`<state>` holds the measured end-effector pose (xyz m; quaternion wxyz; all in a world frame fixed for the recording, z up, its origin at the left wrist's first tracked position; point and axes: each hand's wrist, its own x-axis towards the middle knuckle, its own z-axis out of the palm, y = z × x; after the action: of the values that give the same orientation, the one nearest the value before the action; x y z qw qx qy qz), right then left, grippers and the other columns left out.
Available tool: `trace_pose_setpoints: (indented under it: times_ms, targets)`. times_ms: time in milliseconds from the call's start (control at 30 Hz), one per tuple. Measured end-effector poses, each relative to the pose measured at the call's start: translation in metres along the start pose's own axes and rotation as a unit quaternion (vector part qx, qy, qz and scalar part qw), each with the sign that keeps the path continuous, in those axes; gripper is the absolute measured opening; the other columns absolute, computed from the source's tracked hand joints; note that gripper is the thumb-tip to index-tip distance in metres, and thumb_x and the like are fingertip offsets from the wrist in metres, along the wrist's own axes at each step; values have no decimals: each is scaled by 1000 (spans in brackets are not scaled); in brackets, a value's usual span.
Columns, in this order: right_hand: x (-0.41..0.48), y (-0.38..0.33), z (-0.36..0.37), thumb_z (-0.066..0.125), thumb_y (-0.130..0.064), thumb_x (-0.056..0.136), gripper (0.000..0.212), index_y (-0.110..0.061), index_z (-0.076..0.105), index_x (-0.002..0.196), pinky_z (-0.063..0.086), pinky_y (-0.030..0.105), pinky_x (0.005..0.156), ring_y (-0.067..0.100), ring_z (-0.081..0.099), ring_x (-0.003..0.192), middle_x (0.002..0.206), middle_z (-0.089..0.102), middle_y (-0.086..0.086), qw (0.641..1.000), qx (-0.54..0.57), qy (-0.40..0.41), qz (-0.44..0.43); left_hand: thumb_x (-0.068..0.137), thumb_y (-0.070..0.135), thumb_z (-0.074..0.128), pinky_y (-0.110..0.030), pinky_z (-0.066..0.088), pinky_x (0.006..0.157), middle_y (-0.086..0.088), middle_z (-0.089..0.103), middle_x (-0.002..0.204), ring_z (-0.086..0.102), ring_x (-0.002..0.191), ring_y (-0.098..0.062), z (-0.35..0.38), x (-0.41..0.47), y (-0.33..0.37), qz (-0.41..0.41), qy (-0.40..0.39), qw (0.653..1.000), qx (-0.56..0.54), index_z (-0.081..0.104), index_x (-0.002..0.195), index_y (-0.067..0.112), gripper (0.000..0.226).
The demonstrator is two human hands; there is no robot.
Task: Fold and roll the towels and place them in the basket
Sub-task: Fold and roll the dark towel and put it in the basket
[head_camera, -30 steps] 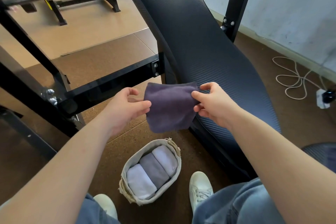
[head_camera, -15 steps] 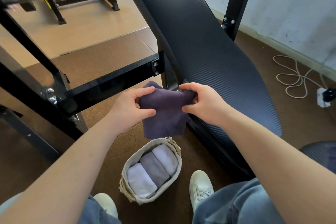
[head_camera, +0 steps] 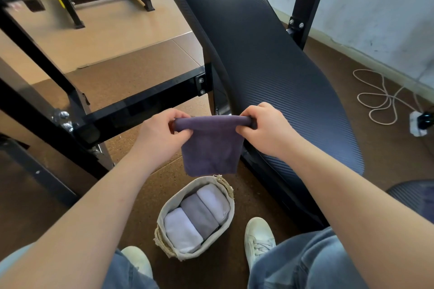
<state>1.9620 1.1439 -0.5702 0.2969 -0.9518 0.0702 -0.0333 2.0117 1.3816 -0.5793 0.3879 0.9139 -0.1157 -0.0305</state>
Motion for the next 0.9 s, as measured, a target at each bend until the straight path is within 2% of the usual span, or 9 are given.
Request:
trace_pose_setpoints:
  times_ms: [67, 167, 300, 433, 567, 633, 733, 800, 900]
  targets:
    - [1, 1, -1, 67, -33, 95, 8, -31, 67, 103, 37, 18, 66, 15, 56, 92, 101, 59, -6, 999, 35, 0, 11, 97, 32, 67, -20, 41, 66, 8, 63, 107, 57, 89, -6, 1, 4, -2, -30, -1, 1000, -2, 62, 116, 31, 20]
    - [4, 0, -2, 66, -33, 96, 3, -30, 66, 97, 45, 30, 69, 14, 61, 82, 88, 66, -9, 988, 147, 13, 36, 100, 31, 63, -22, 43, 86, 11, 56, 134, 56, 113, -8, 0, 7, 0, -49, 4, 997, -67, 60, 128, 26, 29]
    - [6, 1, -1, 65, -28, 99, 3, -26, 67, 101, 60, 46, 81, 14, 68, 82, 88, 72, -7, 966, 252, 16, 59, 103, 30, 59, -14, 41, 73, 12, 68, 109, 61, 98, 0, -3, 4, 6, -42, 9, 984, -172, 63, 116, 28, 14]
    - [6, 1, 3, 62, -15, 102, 16, -24, 61, 115, 63, 41, 81, 22, 75, 97, 106, 76, 8, 900, 422, -13, 112, 101, 35, 62, -8, 44, 64, 11, 68, 101, 63, 90, 0, -5, 3, 8, -31, 30, 985, -170, 63, 112, 28, 13]
    - [6, 0, 7, 64, -14, 101, 28, -24, 54, 125, 62, 35, 74, 23, 73, 94, 110, 72, 11, 869, 465, -1, 169, 95, 35, 71, -18, 48, 66, 8, 67, 100, 63, 90, -2, -3, 2, 10, -52, 63, 980, -180, 57, 118, 29, 27]
    - [6, 0, 9, 66, -15, 100, 25, -25, 56, 121, 62, 35, 75, 23, 71, 95, 112, 70, 5, 882, 442, 9, 162, 94, 32, 73, -18, 46, 68, 7, 68, 104, 63, 94, -3, -2, 3, 9, -70, 80, 975, -196, 54, 122, 26, 34]
    - [5, -1, 11, 66, -17, 100, 13, -30, 67, 102, 65, 40, 77, 22, 68, 98, 120, 62, -2, 930, 356, 21, 90, 97, 28, 70, -19, 45, 72, 8, 67, 110, 62, 101, -5, 1, 4, 4, -68, 99, 975, -189, 58, 114, 24, 21]
    - [5, -4, 11, 63, -16, 101, 19, -31, 73, 94, 65, 42, 79, 21, 67, 104, 130, 54, -6, 941, 334, 13, 53, 99, 26, 65, -23, 47, 80, 10, 65, 110, 60, 106, -6, 0, 5, 2, -52, 108, 978, -171, 62, 112, 26, 13]
    - [3, -6, 8, 63, -15, 101, 23, -35, 75, 97, 62, 32, 79, 19, 66, 104, 137, 49, -12, 958, 286, -17, 2, 106, 16, 51, -29, 53, 77, 5, 68, 110, 65, 100, -14, -4, 5, 5, -65, 75, 965, -244, 67, 115, 26, 21]
